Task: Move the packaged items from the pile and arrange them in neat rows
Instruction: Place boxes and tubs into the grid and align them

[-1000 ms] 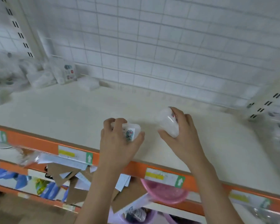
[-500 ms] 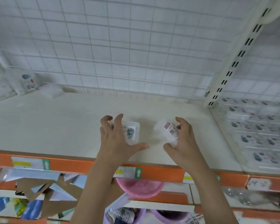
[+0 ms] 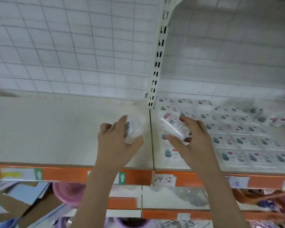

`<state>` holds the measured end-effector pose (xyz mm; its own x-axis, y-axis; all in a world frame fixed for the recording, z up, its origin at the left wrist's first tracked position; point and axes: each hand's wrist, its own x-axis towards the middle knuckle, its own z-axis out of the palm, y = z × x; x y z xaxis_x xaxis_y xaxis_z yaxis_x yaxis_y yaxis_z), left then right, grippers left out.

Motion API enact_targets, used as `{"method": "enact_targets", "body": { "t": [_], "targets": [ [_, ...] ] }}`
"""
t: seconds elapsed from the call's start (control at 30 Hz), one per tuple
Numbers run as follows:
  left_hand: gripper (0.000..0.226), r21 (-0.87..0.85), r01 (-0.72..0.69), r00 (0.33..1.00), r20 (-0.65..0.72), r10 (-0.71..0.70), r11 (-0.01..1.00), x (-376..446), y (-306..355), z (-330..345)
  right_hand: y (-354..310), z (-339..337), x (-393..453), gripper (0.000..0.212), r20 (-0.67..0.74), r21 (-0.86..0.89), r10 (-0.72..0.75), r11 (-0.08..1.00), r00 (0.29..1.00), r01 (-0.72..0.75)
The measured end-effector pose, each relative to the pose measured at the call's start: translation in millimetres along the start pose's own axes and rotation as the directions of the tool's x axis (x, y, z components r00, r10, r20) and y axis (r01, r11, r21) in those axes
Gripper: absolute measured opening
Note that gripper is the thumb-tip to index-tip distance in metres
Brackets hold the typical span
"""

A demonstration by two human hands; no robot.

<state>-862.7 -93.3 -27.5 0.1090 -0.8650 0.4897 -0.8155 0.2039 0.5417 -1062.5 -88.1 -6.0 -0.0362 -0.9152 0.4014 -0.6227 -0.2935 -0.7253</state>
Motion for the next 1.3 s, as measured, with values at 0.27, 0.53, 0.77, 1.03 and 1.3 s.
{"method": "enact_targets", "body": {
  "t": [0.27,0.53,0.77,1.03,1.3],
  "targets": [
    [0.037,-0.147,0.032,0.990,0.143,-0.010,0.989,-19,118,42,72,-93,-11,0.060,0.042,-0.020,0.014,1.000,0.999,-0.013],
    [0.030,-0.011,-0.143,0.990,0.005,0.143,0.990,0,145,77,107,-117,0,0.058,0.040,-0.060,-0.004,0.998,0.999,0.006],
    [0.053,0.050,-0.155,0.967,0.212,0.141,0.987,48,159,98,127,-128,31,0.059,0.000,-0.162,0.003,0.987,1.000,-0.003],
    [0.038,0.066,-0.339,0.917,0.247,0.314,0.938,93,138,153,140,-119,64,0.061,-0.057,-0.201,0.029,0.979,0.998,-0.040],
    [0.045,0.158,-0.379,0.859,0.428,0.283,0.912,96,112,163,143,-102,81,0.060,-0.055,-0.219,0.047,0.974,0.997,-0.058]
  ]
}}
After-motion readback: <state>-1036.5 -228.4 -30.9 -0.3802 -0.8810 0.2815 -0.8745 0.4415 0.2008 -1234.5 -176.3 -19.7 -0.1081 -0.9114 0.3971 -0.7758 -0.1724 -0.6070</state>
